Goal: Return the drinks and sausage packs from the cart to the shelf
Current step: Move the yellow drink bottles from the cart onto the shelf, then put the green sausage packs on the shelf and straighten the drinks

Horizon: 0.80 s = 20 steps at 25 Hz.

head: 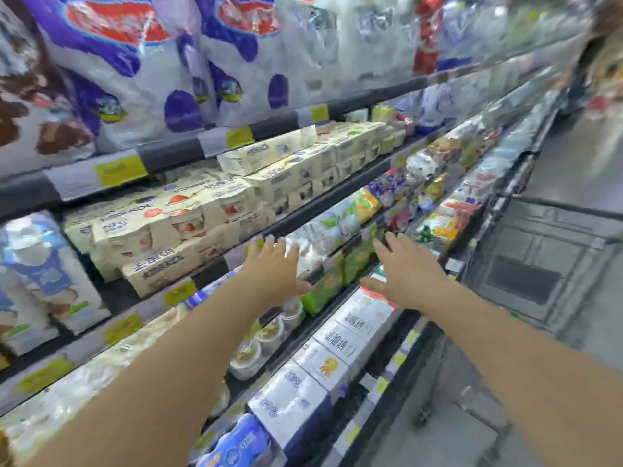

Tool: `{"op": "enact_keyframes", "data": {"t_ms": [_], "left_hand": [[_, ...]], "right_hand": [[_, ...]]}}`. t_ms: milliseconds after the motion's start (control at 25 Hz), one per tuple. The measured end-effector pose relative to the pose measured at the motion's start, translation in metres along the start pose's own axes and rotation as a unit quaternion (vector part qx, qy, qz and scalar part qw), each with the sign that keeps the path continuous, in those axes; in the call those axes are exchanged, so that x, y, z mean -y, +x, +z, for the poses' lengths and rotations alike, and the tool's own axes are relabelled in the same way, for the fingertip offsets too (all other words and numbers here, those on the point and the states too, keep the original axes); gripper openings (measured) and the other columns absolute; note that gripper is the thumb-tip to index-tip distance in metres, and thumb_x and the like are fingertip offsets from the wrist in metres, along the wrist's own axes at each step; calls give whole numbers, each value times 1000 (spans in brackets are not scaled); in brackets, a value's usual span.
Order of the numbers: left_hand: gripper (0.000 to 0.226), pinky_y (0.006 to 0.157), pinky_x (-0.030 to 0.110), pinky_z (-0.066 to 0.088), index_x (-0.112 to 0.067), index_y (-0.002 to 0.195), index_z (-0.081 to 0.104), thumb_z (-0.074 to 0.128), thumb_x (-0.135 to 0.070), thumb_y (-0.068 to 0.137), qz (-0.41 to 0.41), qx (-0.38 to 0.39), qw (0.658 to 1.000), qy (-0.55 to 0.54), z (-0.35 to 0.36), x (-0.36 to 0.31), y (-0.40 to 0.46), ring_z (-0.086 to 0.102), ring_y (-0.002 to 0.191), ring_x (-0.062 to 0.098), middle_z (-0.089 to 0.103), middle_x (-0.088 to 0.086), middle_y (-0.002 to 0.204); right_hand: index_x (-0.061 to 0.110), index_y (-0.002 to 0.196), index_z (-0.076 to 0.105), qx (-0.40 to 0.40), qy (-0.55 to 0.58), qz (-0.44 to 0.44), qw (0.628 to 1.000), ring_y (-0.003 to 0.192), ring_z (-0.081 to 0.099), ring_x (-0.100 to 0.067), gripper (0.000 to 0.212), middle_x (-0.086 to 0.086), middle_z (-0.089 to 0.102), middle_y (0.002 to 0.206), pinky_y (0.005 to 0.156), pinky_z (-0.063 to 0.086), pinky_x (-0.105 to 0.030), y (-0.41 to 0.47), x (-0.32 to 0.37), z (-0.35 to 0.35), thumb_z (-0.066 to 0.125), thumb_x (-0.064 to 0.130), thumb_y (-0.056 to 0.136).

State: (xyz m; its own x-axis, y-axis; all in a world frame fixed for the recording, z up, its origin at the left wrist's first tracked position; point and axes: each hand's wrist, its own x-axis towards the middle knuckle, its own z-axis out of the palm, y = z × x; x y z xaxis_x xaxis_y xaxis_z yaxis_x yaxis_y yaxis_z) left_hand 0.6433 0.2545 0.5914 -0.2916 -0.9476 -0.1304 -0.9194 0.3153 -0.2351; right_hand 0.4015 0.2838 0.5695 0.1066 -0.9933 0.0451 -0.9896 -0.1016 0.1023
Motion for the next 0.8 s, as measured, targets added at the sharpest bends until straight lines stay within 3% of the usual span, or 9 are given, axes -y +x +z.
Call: {"op": "enact_keyframes", "data": {"t_ms": [240, 480, 640, 800], "left_hand": [[86, 119, 56, 13, -15, 156, 10, 40, -64, 92, 82, -25, 996, -3, -14, -155, 88, 13, 150, 35, 14, 15, 162], [85, 119, 59, 7, -15, 158, 5, 36, -63, 95, 196, -3, 981, 8, -40, -321, 156, 4, 151, 38, 4, 16, 165], [84, 120, 58, 7, -15, 158, 4, 37, -61, 96, 257, 2, 966, 5, -38, -401, 204, 1, 152, 36, 3, 15, 165], [85, 120, 58, 5, -16, 158, 5, 37, -62, 95, 304, 28, 952, -6, -21, -465, 281, 0, 151, 37, 2, 15, 165]], "right_hand": [[17, 157, 15, 29, 5, 120, 992, 148, 21, -35, 95, -14, 18, 162, 112, 34, -51, -47, -174, 46, 34, 77, 86], [16, 158, 12, 91, 55, 268, 958, 152, 10, -32, 95, -12, 7, 166, 120, 19, -48, -110, -317, 88, 35, 75, 87], [16, 152, 28, 97, 94, 329, 935, 144, 28, -32, 85, -13, 27, 156, 114, 28, -46, -119, -375, 111, 47, 66, 86], [18, 124, 49, 100, 127, 358, 920, 126, 43, -29, 59, -7, 47, 126, 101, 36, -43, -87, -424, 143, 56, 60, 83]]}}
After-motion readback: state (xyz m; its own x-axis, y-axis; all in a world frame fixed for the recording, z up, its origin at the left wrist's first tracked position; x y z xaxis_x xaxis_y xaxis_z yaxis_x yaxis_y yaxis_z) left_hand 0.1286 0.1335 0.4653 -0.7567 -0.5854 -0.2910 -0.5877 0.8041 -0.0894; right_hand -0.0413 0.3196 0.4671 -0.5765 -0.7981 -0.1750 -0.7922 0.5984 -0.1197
